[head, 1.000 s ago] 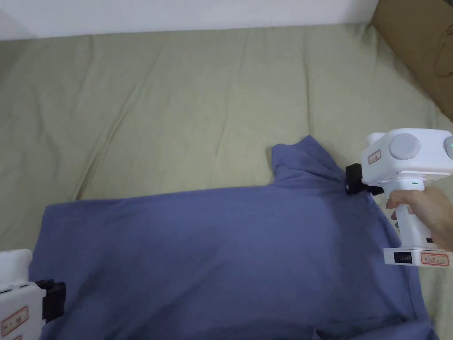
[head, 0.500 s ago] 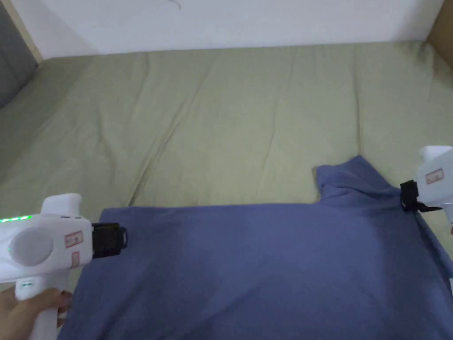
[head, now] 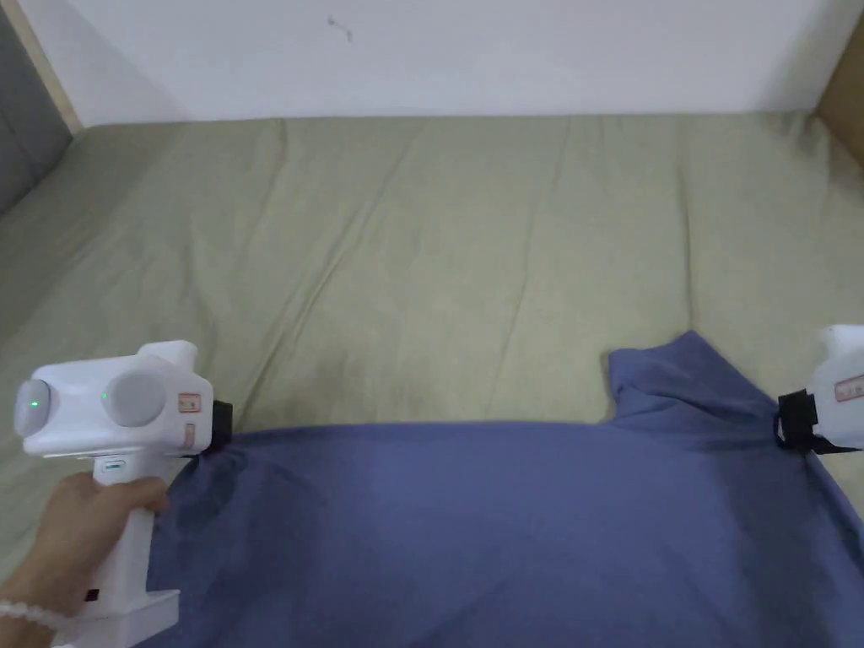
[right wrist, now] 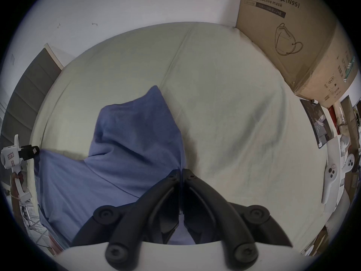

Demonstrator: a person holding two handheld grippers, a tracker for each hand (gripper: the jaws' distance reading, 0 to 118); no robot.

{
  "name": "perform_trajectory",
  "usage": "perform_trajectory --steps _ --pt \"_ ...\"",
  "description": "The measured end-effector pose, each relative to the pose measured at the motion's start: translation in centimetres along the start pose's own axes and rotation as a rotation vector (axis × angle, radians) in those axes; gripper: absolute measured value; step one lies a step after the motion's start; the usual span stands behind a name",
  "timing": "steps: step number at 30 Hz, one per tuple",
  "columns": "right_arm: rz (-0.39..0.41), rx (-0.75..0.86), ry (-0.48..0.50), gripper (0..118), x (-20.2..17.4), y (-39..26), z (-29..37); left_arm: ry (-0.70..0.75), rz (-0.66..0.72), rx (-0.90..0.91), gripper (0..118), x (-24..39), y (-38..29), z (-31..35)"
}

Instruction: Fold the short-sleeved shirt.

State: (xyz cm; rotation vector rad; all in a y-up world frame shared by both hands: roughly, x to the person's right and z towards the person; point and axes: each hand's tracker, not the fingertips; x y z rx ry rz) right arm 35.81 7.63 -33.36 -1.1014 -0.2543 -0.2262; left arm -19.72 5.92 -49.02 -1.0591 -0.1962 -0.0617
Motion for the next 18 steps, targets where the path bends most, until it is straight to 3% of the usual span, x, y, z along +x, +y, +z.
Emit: perform_trajectory --steps 2,10,18 --pt "-0.017 0.030 0.026 2 0.4 -0.3 1.7 0.039 -0.070 0.038 1 0.6 -0.3 2.3" --pt "0.015 0.138 0.095 2 1.3 -5.6 12.6 -0.015 -0.063 0.198 1 -1.0 -5.1 15.6" --pt "0.040 0.126 0.128 2 1.9 -18.7 20.3 -0.019 -0.082 0.180 1 -3.2 -17.4 22.8"
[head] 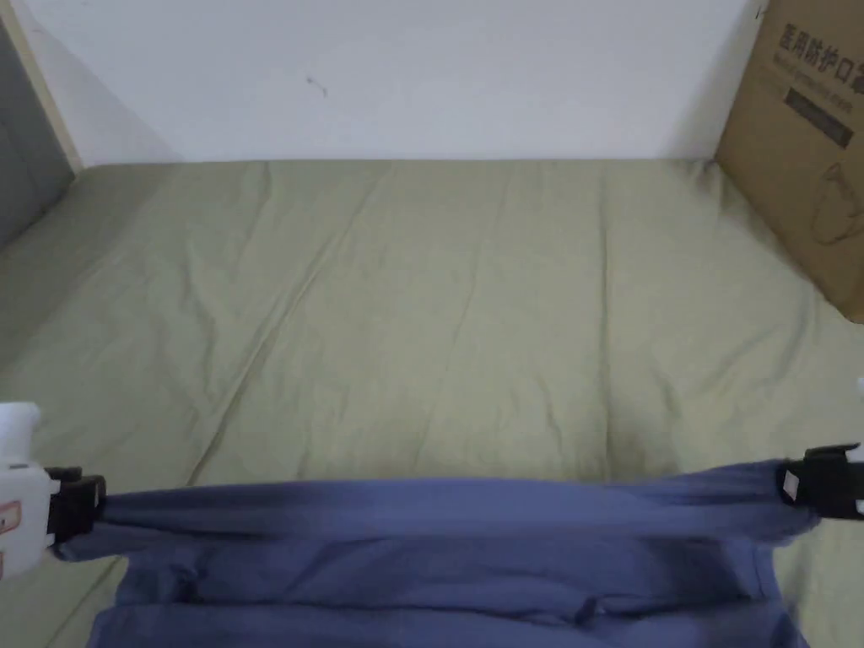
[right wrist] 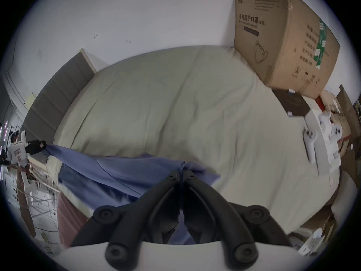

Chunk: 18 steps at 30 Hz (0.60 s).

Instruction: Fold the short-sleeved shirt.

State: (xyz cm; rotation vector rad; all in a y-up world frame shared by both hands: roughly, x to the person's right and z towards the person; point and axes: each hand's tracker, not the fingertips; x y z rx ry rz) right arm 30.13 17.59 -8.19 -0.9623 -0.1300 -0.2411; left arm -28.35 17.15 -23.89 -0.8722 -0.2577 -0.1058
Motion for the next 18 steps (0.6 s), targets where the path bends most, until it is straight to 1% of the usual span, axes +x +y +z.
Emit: perform_trajectory --steps 2,3,4,5,6,7,8,9,10,11,12,13,15,16,17,18 --pt "-0.026 -0.042 -0.005 2 0.0 -3.9 0.4 0.028 0.004 -0.040 1 0.1 -3.3 0.2" --pt "-0.039 -0.071 0.013 2 0.1 -6.0 0.1 0.029 -0.001 -0.050 1 0.0 -5.0 -0.1" --pt "-0.035 -0.083 0.008 2 0.2 -7.8 -0.6 0.048 0.001 -0.073 1 0.1 -6.6 -0.5" --pt "-0.049 -0.096 0.002 2 0.2 -9.3 -1.2 0.052 -0.006 -0.106 2 0.1 -7.9 -0.9" --pt "-0.069 -0.082 -0.027 3 0.1 -10.7 -1.7 0.048 0.002 -0.130 6 0.1 -8.9 -1.6" --pt "-0.077 -0.051 -0.024 17 0.2 -11.8 -2.0 0.049 0.018 -0.140 18 -0.1 -9.8 -2.1" --pt "-0.085 -0.050 -0.055 37 0.0 -12.2 -2.3 0.057 0.018 -0.145 31 0.0 -10.3 -2.5" --pt "-0.099 -0.065 -0.107 60 -0.1 -12.5 -2.4 0.100 0.019 -0.167 39 0.2 -10.7 -2.5" --pt "-0.103 -0.057 -0.115 80 -0.1 -12.7 -2.3 0.122 0.012 -0.154 52 0.2 -10.9 -2.4" --pt "-0.099 -0.042 -0.140 83 -0.1 -12.9 -2.1 0.118 0.010 -0.141 67 0.0 -11.0 -2.1" --pt "-0.105 -0.026 -0.145 83 0.4 -12.6 -1.9 0.124 0.026 -0.126 81 -0.3 -10.9 -1.7" --pt "-0.117 -0.002 -0.139 83 0.4 -12.3 -1.4 0.121 0.054 -0.113 92 -0.6 -10.6 -1.3" --pt "-0.120 0.031 -0.148 83 -0.1 -11.3 -0.4 0.090 0.101 -0.075 93 -1.2 -9.9 -0.2" --pt "-0.102 0.055 -0.143 82 -0.4 -10.9 0.2 0.079 0.126 -0.045 93 -1.4 -9.5 0.3" --pt "-0.082 0.073 -0.145 79 -1.0 -10.3 0.6 0.063 0.144 -0.030 92 -1.6 -9.1 0.6" --pt "-0.059 0.091 -0.133 77 -0.4 -10.8 -0.1 0.039 0.167 -0.016 89 -1.8 -8.8 0.9"
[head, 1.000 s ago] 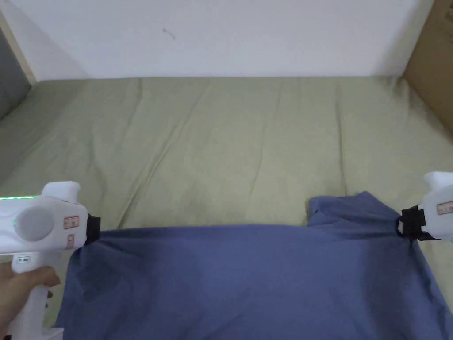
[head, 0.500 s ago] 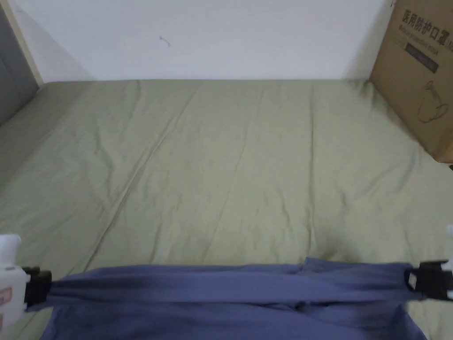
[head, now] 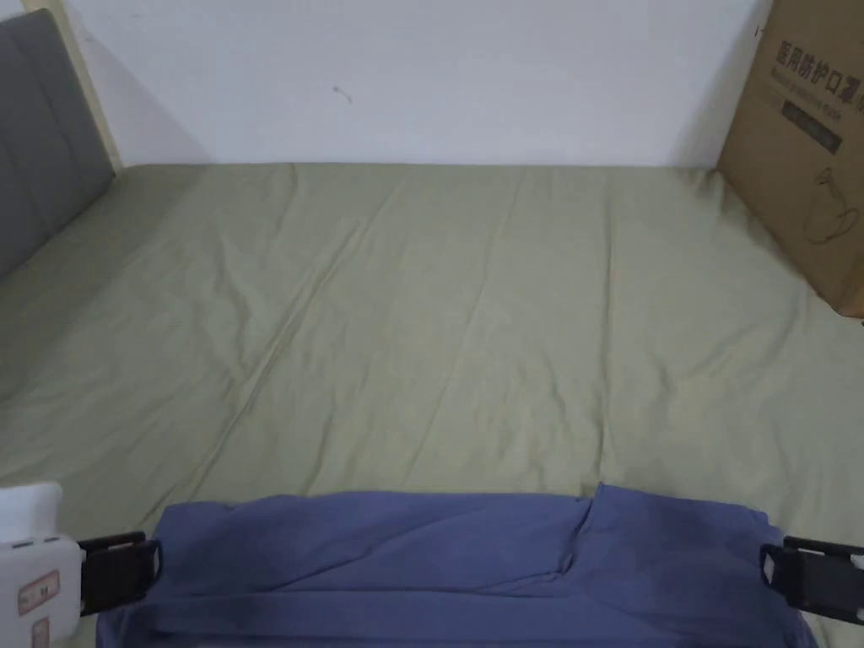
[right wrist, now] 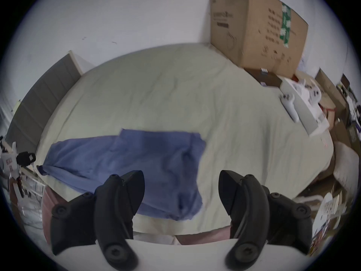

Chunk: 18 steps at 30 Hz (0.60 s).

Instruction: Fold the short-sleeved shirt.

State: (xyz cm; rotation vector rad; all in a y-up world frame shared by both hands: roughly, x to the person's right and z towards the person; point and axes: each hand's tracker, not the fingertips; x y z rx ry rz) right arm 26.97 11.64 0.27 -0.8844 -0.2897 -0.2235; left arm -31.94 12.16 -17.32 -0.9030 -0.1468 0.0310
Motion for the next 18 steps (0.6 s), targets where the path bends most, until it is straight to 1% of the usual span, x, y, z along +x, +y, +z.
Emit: perform_trajectory --steps 1,2,3,4,5,6,8,9,10,11,12,13,14,15,16,18 --pt "0.029 0.009 0.037 73 -0.2 0.1 -0.1 -0.032 0.025 0.005 87 0.0 0.2 0.4" --pt "-0.022 -0.054 0.015 73 -0.7 0.2 0.0 -0.067 0.046 0.010 87 0.0 0.2 0.4" --pt "-0.007 -0.039 0.027 55 -1.2 0.3 -0.6 -0.097 0.070 0.017 71 -0.1 0.1 0.4" --pt "0.000 -0.032 0.022 20 -1.8 0.2 -1.5 -0.127 0.081 0.010 32 -0.2 0.0 0.1" --pt "0.004 -0.029 0.017 6 -2.2 0.2 -2.5 -0.126 0.088 -0.001 1 0.0 -0.3 -0.1" --pt "0.137 0.183 0.109 6 -8.0 1.8 -0.2 -0.105 0.103 -0.010 0 -0.1 -0.8 -0.6" --pt "0.160 0.156 0.151 5 -10.9 1.0 -0.3 -0.118 0.111 -0.043 0 -0.5 -1.4 -1.1" --pt "0.161 0.159 0.161 5 -12.2 0.3 -0.1 -0.123 0.125 -0.037 0 -0.6 -1.7 -1.1" --pt "0.140 0.155 0.195 5 -12.7 0.6 -1.5 -0.134 0.143 -0.032 1 -1.1 -2.0 -1.2" --pt "0.143 0.152 0.206 4 -13.8 0.2 -1.6 -0.147 0.179 -0.033 1 -1.7 -2.2 -1.2" --pt "0.171 0.151 0.222 4 -13.6 0.1 -1.7 -0.163 0.223 -0.034 10 -2.5 -2.3 -1.4" --pt "0.171 0.155 0.219 4 -14.6 -0.6 -1.5 -0.183 0.259 -0.036 40 -3.1 -2.3 -1.3" --pt "0.147 -0.045 0.216 4 -15.6 1.1 -3.6 -0.197 0.292 -0.044 69 -3.8 -2.4 -1.5" --pt "0.155 -0.047 0.227 4 -16.3 1.7 -4.3 -0.206 0.325 -0.058 96 -4.5 -2.6 -1.8" --pt "0.154 -0.045 0.232 4 -16.9 2.1 -4.8 -0.221 0.358 -0.069 118 -5.1 -2.9 -2.3" --pt "0.167 -0.037 0.256 4 -17.9 2.0 -4.7 -0.252 0.423 -0.068 116 -6.2 -3.2 -3.1"
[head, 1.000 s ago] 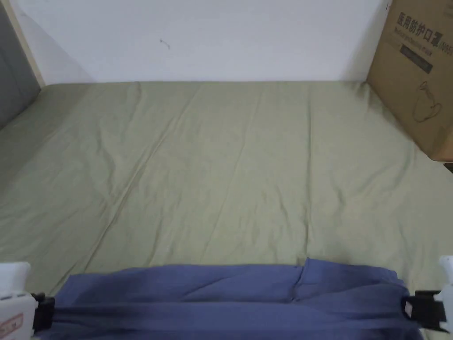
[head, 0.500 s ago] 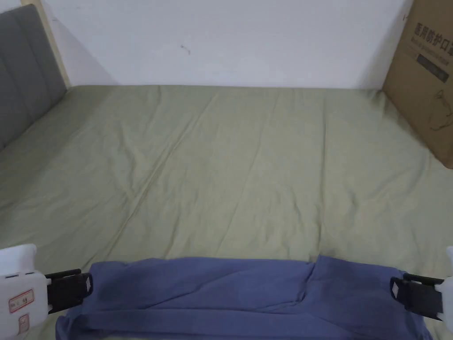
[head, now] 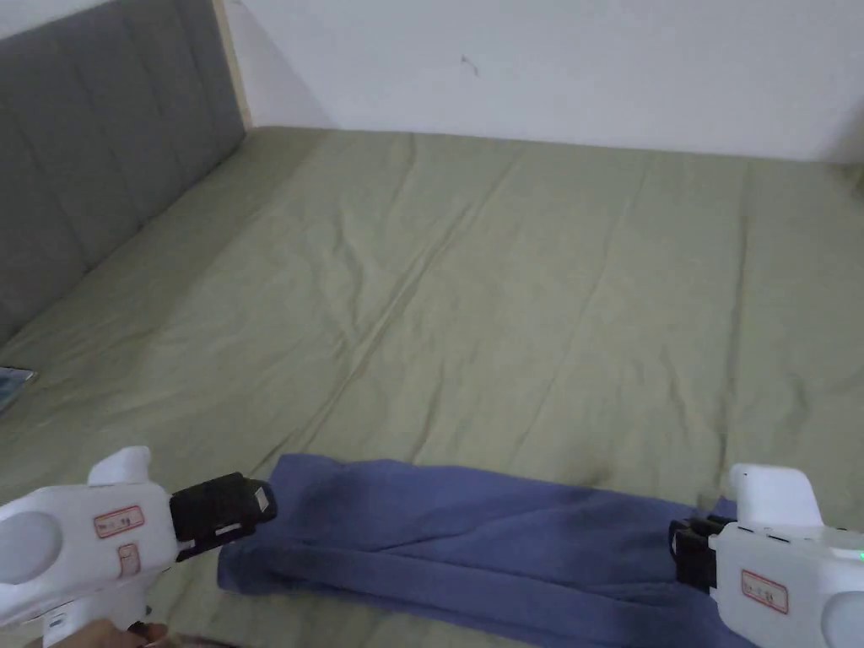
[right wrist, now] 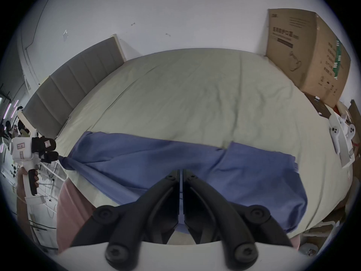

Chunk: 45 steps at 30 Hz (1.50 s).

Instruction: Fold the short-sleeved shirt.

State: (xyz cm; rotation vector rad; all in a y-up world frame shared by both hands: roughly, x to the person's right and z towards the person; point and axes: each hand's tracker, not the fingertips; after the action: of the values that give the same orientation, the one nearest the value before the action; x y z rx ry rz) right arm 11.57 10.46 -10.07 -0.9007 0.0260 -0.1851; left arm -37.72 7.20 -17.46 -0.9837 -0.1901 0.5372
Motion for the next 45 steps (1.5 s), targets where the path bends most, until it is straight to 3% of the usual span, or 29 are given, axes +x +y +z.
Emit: perform_trajectory --steps 8,10,13,14,15,17,19,21,26,32,38,39,41,45 --pt "0.028 0.010 0.030 4 -2.2 -0.4 -0.5 -0.164 0.291 -0.099 108 -2.7 -1.3 -5.0" --pt "0.034 0.011 0.023 4 -2.2 -0.5 -0.5 -0.146 0.262 -0.076 103 -2.2 -1.5 -5.4" --pt "0.018 0.004 0.031 4 -1.9 -1.0 -0.4 -0.144 0.294 -0.067 53 -1.8 -0.9 -5.5" --pt "0.014 -0.001 0.033 4 -1.8 -1.1 -0.5 -0.118 0.301 -0.051 53 -1.7 -0.7 -5.2" --pt "0.010 -0.001 0.032 4 -1.6 -1.2 -0.6 -0.102 0.303 -0.025 4 -1.5 -0.5 -5.1" --pt "0.001 -0.002 0.024 4 -1.4 -1.5 -0.5 -0.179 0.371 -0.078 6 -1.6 -0.6 -6.2" --pt "-0.010 0.004 0.016 4 -0.9 -1.7 -0.2 -0.148 0.346 -0.074 6 -0.5 -0.8 -6.3" --pt "-0.035 0.019 0.016 4 -0.4 -2.0 0.3 -0.110 0.260 -0.065 6 1.0 -0.3 -5.4" --pt "-0.082 0.041 0.001 4 1.4 -2.0 1.1 -0.178 0.087 0.023 6 7.5 1.6 -1.1" --pt "-0.136 0.060 -0.004 4 3.4 -3.0 2.6 -0.287 -0.304 0.046 6 20.2 1.3 1.2" --pt "-0.260 0.081 -0.041 4 6.7 -4.5 4.0 -0.341 -0.668 -0.189 9 29.6 -6.4 -5.7" --pt "-0.286 0.083 -0.043 4 7.3 -4.9 4.2 -0.349 -0.693 -0.231 20 30.3 -8.1 -7.5" --pt "-0.319 0.080 -0.053 4 8.7 -5.6 4.5 -0.374 -0.746 -0.299 82 31.3 -10.9 -10.7" --pt "-0.360 0.075 -0.087 4 10.5 -6.8 5.5 -0.230 -0.667 -0.368 102 31.7 -13.3 -14.5"
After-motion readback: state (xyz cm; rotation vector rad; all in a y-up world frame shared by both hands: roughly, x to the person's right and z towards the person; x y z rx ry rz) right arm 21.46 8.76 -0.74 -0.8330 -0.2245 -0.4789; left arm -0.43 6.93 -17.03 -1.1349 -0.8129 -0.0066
